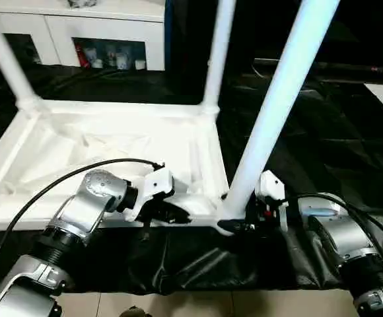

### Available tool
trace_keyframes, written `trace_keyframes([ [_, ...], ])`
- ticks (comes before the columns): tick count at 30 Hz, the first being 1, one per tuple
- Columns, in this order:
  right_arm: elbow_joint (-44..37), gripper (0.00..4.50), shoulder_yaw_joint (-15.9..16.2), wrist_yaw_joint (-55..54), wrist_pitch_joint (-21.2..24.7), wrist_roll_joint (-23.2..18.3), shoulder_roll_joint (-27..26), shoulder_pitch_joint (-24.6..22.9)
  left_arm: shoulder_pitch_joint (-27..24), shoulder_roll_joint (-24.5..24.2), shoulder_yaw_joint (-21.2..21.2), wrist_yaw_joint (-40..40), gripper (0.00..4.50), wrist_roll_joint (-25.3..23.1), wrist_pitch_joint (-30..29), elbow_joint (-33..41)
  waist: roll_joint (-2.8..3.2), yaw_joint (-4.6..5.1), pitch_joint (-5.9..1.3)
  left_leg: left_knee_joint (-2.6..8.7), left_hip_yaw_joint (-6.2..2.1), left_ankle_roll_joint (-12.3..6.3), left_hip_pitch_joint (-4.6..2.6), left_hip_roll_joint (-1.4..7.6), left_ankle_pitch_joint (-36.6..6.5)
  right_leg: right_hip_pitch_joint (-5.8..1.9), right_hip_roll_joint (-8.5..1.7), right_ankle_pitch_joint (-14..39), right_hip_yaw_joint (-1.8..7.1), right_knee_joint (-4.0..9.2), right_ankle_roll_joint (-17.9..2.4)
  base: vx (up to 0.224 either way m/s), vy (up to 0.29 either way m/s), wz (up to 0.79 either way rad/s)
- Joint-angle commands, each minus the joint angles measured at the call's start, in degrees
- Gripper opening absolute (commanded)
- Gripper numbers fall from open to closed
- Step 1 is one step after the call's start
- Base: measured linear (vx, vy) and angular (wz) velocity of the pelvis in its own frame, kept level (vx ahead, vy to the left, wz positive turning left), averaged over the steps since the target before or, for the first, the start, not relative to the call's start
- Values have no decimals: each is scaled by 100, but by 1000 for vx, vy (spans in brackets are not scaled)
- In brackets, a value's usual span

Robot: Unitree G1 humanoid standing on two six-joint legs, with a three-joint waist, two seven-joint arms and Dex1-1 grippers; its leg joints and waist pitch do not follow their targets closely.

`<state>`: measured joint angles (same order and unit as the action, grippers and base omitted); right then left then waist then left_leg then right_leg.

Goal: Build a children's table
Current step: Rotate leg to tighten

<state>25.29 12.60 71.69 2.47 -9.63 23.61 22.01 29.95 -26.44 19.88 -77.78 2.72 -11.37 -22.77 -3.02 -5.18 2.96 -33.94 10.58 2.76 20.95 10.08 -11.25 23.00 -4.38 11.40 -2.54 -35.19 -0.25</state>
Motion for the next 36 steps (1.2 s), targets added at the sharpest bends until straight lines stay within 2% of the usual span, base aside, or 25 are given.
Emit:
trace_keyframes([
  [1,40,296,150,145,12,-5,-16,61,25,32,213,-127,0,-43,4,-57,-1,13,-325,400,-77,-384,-87,348,-772,-277,-417,459,251,335,-1616,0,0,0],
  [5,-52,275,149,252,116,-132,-94,77,0,17,225,-176,0,-13,22,-82,2,16,-334,400,-86,-328,-78,341,-774,-287,-419,553,251,341,-1550,0,0,0],
  [9,-140,273,154,315,137,-176,-129,20,13,33,211,-182,0,-29,62,-172,7,11,-347,388,-82,-357,-81,340,-674,-287,-411,363,247,317,-1588,0,0,0],
  [11,-161,272,156,241,143,-169,-167,-50,24,101,134,-35,0,-31,85,-219,6,10,-350,381,-81,-385,-79,338,-631,-290,-412,277,241,310,-1621,0,0,0],
  [13,4,271,73,-326,30,19,-317,-87,93,284,21,464,0,-125,35,-344,6,3,-341,385,-79,-369,-85,338,-697,-283,-416,358,244,327,-1623,0,0,0],
  [14,309,271,-63,-1172,-83,278,-561,-26,154,479,-63,951,0,-212,-78,-443,8,13,-319,406,-84,-294,-92,342,-833,-265,-422,600,247,360,-1581,0,0,0],
  [15,441,271,-138,-1549,-60,354,-681,10,176,581,-110,1164,0,-231,-120,-481,4,35,-310,414,-84,-220,-81,335,-902,-258,-424,766,250,370,-1542,0,0,0],
  [17,619,271,-245,-2039,-32,426,-844,73,219,742,-171,1446,0,-235,-241,-540,-5,53,-273,459,-118,71,-137,321,-1483,-234,-455,2026,246,497,-1216,0,0,0],
  [18,690,270,-296,-2239,-33,439,-923,104,245,819,-183,1568,0,-243,-331,-564,-10,60,-267,473,-135,116,-132,323,-1561,-238,-464,2241,245,519,-1123,0,0,0],
  [20,951,270,-578,-3286,154,372,-1473,266,322,1264,-136,2180,0,-392,-647,-558,9,103,-259,506,-172,217,-136,335,-1759,-210,-464,2529,240,557,-961,-33,4,-3],
  [22,983,270,-569,-3473,183,374,-1671,306,302,1435,-68,2275,0,-428,-728,-504,6,142,-268,509,-173,226,-146,329,-1829,-198,-454,2521,247,572,-930,0,0,0],
  [23,904,270,-481,-3405,231,326,-1877,313,257,1596,55,2252,0,-453,-767,-426,110,134,-264,505,-178,211,-165,322,-1879,-185,-457,2464,256,579,-941,0,0,0],
  [24,904,270,-481,-3405,231,326,-1877,313,257,1596,55,2252,0,-453,-767,-426,42,166,-264,503,-167,155,-140,312,-1903,-198,-437,2402,253,591,-929,0,0,0],
  [25,850,270,-432,-3352,248,309,-1984,322,243,1674,135,2214,0,-472,-770,-405,40,161,-266,504,-168,123,-133,306,-1893,-207,-439,2405,255,592,-923,0,0,0],
  [26,846,326,-413,-3346,234,338,-2017,337,248,1703,172,2185,0,-488,-763,-412,71,159,-278,506,-168,100,-127,311,-1839,-212,-442,2324,260,589,-924,0,0,0],
  [27,851,340,-386,-3314,178,401,-2016,359,278,1724,202,2129,0,-501,-726,-444,65,159,-277,507,-167,89,-125,313,-1808,-211,-438,2271,259,585,-934,0,0,0],
  [29,846,340,-445,-3246,185,331,-1972,376,375,1710,176,2090,0,-501,-689,-550,148,158,-288,514,-175,112,-132,318,-1790,-215,-424,1979,255,551,-1037,0,0,0],
  [30,845,358,-467,-3238,192,311,-1958,383,399,1699,168,2087,0,-506,-678,-576,124,163,-287,512,-160,101,-134,316,-1792,-211,-415,1917,255,564,-1056,0,0,0],
  [32,806,377,-532,-3192,127,342,-1782,400,443,1559,163,1998,0,-567,-546,-634,142,164,-297,515,-162,90,-127,314,-1759,-236,-411,1702,254,534,-1143,0,0,0],
  [35,802,386,-526,-3120,-1,444,-1567,394,368,1382,189,1691,0,-511,-444,-533,145,133,-303,500,-146,30,-139,323,-1641,-232,-424,1543,263,522,-1218,0,0,0],
  [36,777,386,-520,-2999,-65,456,-1452,371,288,1262,226,1445,0,-454,-365,-399,114,136,-307,495,-139,2,-126,322,-1571,-246,-420,1461,262,514,-1232,0,0,0],
])
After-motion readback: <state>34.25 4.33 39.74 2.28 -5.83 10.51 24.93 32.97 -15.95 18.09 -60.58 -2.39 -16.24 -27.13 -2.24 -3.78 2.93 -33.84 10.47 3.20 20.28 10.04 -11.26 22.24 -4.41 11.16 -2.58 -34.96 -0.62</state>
